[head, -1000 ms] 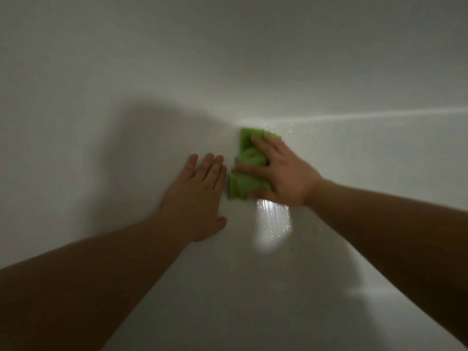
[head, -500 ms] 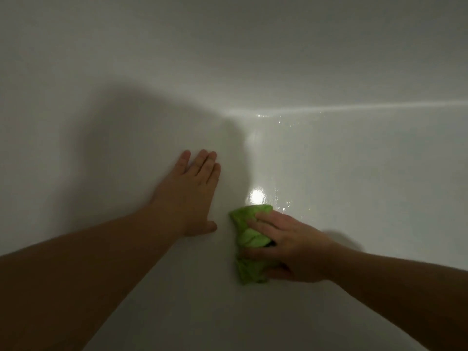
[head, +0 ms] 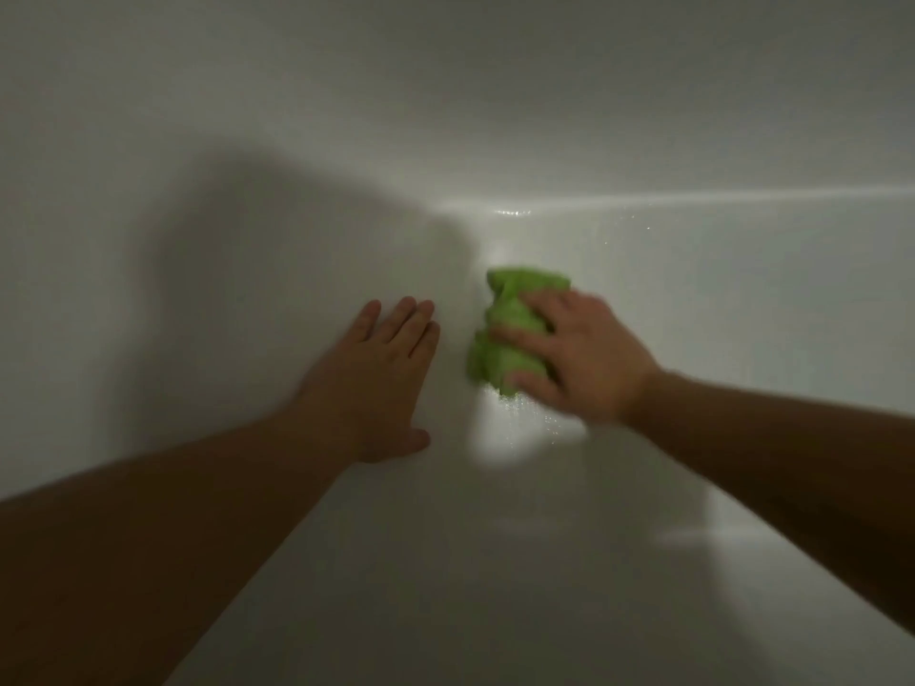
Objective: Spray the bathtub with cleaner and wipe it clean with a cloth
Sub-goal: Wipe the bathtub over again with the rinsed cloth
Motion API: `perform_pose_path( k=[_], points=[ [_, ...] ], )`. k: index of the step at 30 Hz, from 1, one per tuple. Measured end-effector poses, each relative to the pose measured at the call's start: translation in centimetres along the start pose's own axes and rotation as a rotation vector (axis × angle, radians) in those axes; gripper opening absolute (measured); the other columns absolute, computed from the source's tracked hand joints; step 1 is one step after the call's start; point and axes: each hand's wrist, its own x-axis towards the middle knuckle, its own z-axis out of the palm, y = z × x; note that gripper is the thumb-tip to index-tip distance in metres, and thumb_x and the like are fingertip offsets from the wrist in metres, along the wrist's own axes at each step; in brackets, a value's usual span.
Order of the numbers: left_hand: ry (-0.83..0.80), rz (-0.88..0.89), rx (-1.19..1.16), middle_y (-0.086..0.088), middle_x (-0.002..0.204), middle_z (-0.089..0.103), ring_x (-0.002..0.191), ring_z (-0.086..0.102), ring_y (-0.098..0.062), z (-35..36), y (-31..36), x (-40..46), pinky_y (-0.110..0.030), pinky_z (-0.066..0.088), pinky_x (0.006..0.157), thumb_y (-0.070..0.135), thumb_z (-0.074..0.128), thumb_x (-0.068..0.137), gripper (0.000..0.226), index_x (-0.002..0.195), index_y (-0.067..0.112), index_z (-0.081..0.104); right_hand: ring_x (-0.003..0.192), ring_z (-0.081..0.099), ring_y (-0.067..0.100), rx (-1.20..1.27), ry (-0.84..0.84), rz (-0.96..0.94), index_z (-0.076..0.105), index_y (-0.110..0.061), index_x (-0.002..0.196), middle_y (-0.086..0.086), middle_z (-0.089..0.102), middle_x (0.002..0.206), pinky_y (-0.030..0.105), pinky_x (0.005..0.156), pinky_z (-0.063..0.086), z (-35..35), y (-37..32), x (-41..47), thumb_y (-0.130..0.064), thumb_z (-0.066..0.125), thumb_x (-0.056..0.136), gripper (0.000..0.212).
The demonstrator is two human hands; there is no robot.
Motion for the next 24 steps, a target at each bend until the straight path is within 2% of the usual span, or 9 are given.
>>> perform_pose_path(
  k=[4,8,10,12,14,16,20,24],
  points=[
    [0.016,0.007,-0.039,-0.012,0.171,-0.013,0.158,-0.012,-0.030,0.3,0.2,-0.1,-0.050,-0.007,0.126,0.074,0.054,0.082,0.117,0.163,0.010,-0.001,0.133,0.049,0.034,0.093,-0.179,-0.250,0.058,-0.042,0.140,0.010,0.053,0.147,0.048,0.106,0.042,1.1,-5.8,-9.7,-0.059,0.055,0.098,0.045],
    [0.041,0.019,-0.102,-0.012,0.171,-0.013,0.158,-0.012,-0.030,1.1,1.2,-0.1,-0.049,-0.009,0.125,0.074,0.055,0.081,0.117,0.164,0.011,0.002,0.135,0.050,0.033,0.085,-0.227,-0.529,0.062,-0.036,0.139,0.010,0.054,0.147,0.047,0.111,0.040,1.0,-2.6,-8.1,-0.063,0.052,0.100,0.049],
    [0.038,0.028,-0.125,-0.011,0.170,-0.018,0.157,-0.017,-0.028,1.6,1.7,-0.1,-0.047,-0.012,0.125,0.075,0.054,0.081,0.118,0.164,0.013,-0.004,0.133,0.053,0.039,0.022,-0.124,-0.472,0.065,-0.030,0.138,0.017,0.057,0.144,0.049,0.109,0.044,0.8,1.3,-4.0,-0.062,0.054,0.098,0.052],
    [0.051,0.039,-0.139,-0.011,0.170,-0.017,0.158,-0.015,-0.027,1.9,1.9,0.0,-0.046,-0.013,0.124,0.077,0.054,0.079,0.122,0.164,0.012,-0.005,0.131,0.053,0.042,-0.081,0.006,-0.240,0.062,-0.028,0.141,0.022,0.055,0.144,0.052,0.109,0.045,-0.9,5.7,0.6,-0.063,0.050,0.097,0.057],
    [0.089,0.047,-0.138,-0.013,0.172,-0.005,0.159,-0.004,-0.029,2.3,2.1,0.1,-0.047,-0.008,0.125,0.079,0.056,0.073,0.124,0.164,0.010,0.007,0.134,0.047,0.045,-0.122,0.054,0.023,0.054,-0.032,0.147,0.021,0.048,0.148,0.055,0.112,0.040,-3.7,8.9,3.9,-0.067,0.047,0.095,0.063],
    [0.099,0.035,-0.139,-0.014,0.172,0.003,0.159,0.003,-0.029,2.4,2.2,0.3,-0.048,-0.002,0.126,0.078,0.057,0.069,0.124,0.163,0.009,0.016,0.137,0.039,0.043,-0.127,0.081,0.176,0.049,-0.036,0.149,0.017,0.043,0.151,0.056,0.114,0.036,-5.1,9.7,5.3,-0.068,0.047,0.093,0.065],
    [0.094,0.044,-0.170,-0.012,0.172,-0.008,0.159,-0.007,-0.027,2.3,2.6,0.5,-0.047,-0.007,0.126,0.078,0.058,0.074,0.124,0.164,0.012,0.005,0.124,0.050,0.044,-0.065,0.120,0.198,0.056,-0.033,0.146,0.019,0.051,0.142,0.051,0.100,0.043,-2.3,5.4,1.6,-0.063,0.048,0.094,0.060],
    [0.066,0.031,-0.190,-0.010,0.169,-0.025,0.156,-0.022,-0.025,2.1,3.4,0.7,-0.047,-0.014,0.125,0.078,0.060,0.078,0.128,0.163,0.014,-0.012,0.125,0.053,0.039,0.047,-0.068,-0.049,0.057,-0.038,0.144,0.017,0.054,0.142,0.049,0.101,0.044,0.6,-1.2,-8.5,-0.061,0.048,0.100,0.050]
  ],
)
